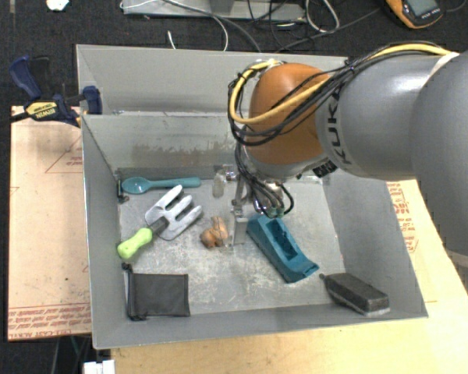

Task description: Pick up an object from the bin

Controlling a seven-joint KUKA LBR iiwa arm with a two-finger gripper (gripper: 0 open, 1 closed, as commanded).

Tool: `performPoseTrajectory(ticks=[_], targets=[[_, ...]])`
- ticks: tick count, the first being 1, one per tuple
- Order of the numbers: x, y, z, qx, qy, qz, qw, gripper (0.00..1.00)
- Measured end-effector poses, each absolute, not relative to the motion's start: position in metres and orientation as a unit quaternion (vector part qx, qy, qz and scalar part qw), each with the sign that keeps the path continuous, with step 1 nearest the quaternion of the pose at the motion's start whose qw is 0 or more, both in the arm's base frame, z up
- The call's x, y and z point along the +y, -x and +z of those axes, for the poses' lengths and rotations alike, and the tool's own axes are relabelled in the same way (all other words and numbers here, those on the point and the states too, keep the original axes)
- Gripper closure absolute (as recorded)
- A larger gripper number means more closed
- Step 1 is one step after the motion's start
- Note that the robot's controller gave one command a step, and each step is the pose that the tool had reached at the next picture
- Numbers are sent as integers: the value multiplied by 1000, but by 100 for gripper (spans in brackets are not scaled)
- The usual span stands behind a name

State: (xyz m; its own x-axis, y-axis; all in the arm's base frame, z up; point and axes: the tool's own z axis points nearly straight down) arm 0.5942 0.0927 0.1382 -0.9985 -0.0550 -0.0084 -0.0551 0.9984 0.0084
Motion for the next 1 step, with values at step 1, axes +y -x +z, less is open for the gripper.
performPoseTrajectory(ticks=[1], targets=[[95, -574, 124, 1000, 29, 5, 6, 0]])
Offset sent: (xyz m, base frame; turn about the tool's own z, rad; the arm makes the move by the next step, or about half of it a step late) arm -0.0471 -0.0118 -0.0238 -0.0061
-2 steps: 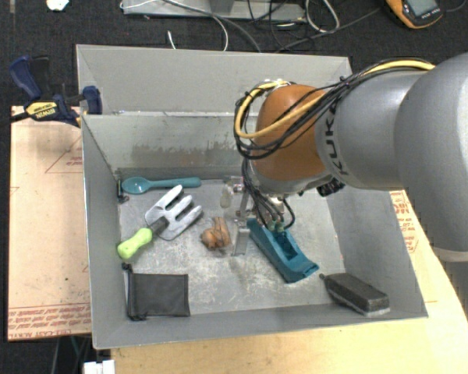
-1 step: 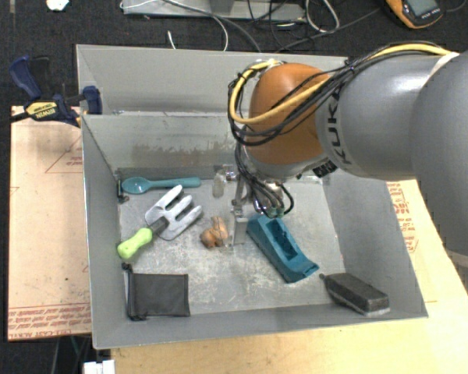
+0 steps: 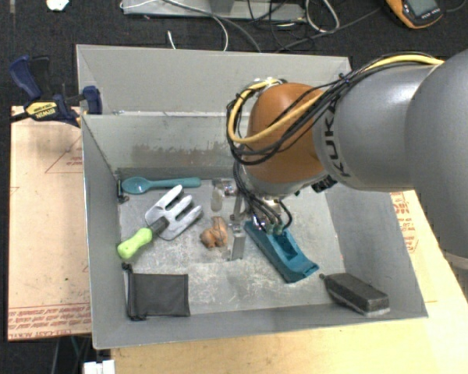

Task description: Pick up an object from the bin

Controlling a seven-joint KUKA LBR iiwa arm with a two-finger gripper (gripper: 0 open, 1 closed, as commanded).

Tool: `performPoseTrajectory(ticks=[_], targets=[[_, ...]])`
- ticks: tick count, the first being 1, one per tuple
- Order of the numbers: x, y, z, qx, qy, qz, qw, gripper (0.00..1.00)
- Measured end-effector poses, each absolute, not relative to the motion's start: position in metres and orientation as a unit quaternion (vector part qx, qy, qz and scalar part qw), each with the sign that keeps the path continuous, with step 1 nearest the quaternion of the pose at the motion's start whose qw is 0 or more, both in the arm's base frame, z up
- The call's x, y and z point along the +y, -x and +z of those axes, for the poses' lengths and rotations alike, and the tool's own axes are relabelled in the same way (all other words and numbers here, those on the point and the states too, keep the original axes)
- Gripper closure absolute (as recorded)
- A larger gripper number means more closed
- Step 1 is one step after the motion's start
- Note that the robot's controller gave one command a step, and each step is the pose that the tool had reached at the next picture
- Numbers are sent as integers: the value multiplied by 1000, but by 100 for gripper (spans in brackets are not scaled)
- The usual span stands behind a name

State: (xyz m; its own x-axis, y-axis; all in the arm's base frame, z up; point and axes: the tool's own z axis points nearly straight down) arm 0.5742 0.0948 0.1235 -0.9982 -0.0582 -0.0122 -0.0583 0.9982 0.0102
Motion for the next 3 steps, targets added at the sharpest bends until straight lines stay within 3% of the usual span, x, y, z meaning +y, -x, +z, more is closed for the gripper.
performPoseTrajectory(ticks=[1, 2, 3], targets=[[81, -546, 114, 1000, 30, 6, 8, 0], [80, -549, 88, 999, 45, 7, 10, 0], [87, -551, 100, 998, 65, 6, 12, 100]])
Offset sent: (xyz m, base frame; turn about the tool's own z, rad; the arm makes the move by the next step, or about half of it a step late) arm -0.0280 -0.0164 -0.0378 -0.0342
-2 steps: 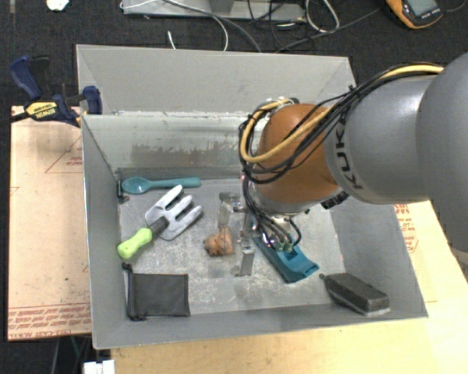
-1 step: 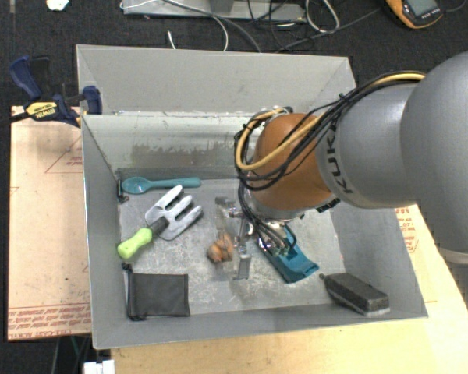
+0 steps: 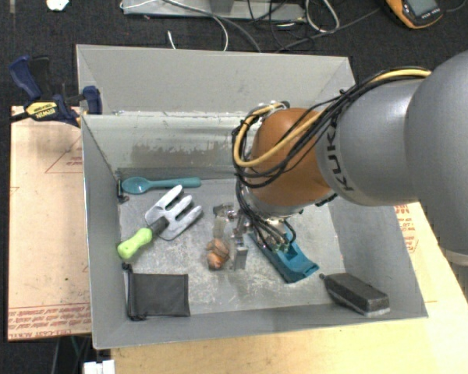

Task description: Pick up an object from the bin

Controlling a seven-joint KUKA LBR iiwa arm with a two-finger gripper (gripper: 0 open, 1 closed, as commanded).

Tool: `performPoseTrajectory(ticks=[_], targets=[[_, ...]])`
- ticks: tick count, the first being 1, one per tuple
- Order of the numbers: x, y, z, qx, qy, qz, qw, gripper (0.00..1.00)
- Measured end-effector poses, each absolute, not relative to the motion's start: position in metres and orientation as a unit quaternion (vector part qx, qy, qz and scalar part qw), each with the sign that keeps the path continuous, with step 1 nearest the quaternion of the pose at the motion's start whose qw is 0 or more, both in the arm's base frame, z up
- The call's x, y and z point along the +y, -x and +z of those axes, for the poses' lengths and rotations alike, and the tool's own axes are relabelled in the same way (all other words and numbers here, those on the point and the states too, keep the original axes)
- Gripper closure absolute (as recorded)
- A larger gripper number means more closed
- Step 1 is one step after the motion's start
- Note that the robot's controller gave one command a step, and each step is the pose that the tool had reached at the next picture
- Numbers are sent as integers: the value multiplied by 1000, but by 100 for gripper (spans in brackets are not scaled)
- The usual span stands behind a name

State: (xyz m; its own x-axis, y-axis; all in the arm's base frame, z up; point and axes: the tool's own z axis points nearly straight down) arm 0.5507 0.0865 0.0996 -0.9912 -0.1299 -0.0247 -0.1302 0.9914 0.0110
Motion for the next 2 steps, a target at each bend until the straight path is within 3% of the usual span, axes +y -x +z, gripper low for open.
performPoseTrajectory(ticks=[1, 2], targets=[[87, -551, 99, 998, 65, 6, 12, 100], [78, -556, 89, 985, 173, 6, 14, 100]])
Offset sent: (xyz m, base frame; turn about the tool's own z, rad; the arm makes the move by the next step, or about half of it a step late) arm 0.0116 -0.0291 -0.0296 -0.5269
